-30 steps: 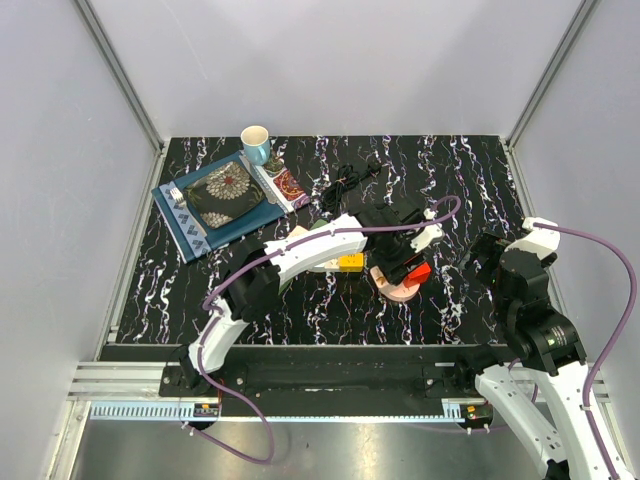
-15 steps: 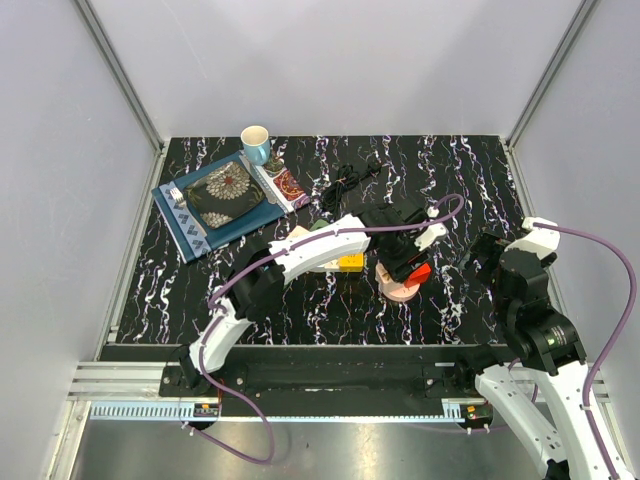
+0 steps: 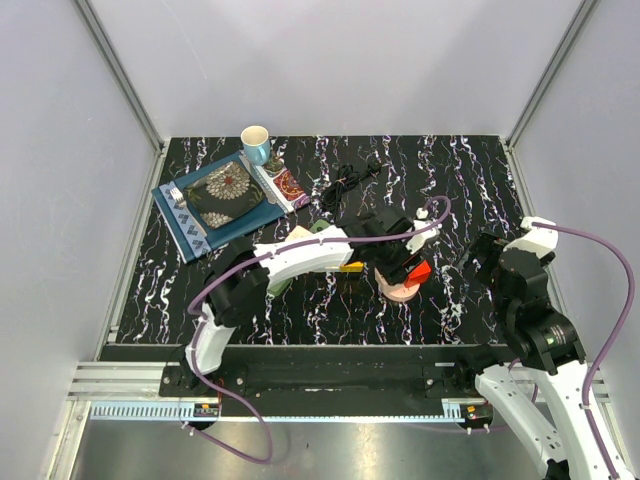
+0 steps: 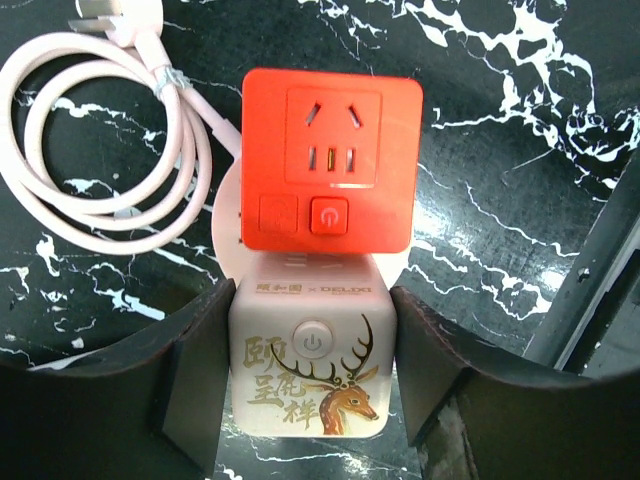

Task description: Insert the plug

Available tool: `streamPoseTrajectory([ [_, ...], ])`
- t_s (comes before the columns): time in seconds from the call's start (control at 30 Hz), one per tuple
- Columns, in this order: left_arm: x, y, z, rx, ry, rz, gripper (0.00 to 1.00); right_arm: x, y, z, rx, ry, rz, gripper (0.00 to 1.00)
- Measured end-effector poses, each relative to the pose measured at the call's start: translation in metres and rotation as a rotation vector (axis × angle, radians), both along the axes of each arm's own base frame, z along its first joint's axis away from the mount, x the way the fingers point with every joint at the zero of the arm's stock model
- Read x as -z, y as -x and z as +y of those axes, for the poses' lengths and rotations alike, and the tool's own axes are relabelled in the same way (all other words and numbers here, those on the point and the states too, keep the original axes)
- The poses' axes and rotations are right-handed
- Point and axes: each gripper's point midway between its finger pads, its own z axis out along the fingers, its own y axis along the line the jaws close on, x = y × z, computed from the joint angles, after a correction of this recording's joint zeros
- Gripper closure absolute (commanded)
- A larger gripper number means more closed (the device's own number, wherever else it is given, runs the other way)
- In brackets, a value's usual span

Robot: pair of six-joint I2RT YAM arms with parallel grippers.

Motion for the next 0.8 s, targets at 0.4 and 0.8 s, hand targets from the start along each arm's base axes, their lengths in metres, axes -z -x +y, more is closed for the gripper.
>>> streamPoseTrajectory([
  [0.4,0.002,0.0,0.001,-0.021,0.052,-0.027,1.0,0.005,-0.005,0.004,-0.018,0.01,0.022,0.0],
  [0.8,0.009,-0.004,-0.007,-0.021,0.029,-0.024,0.68,0.0,-0.001,0.003,-0.02,0.004,-0.005,0.0],
])
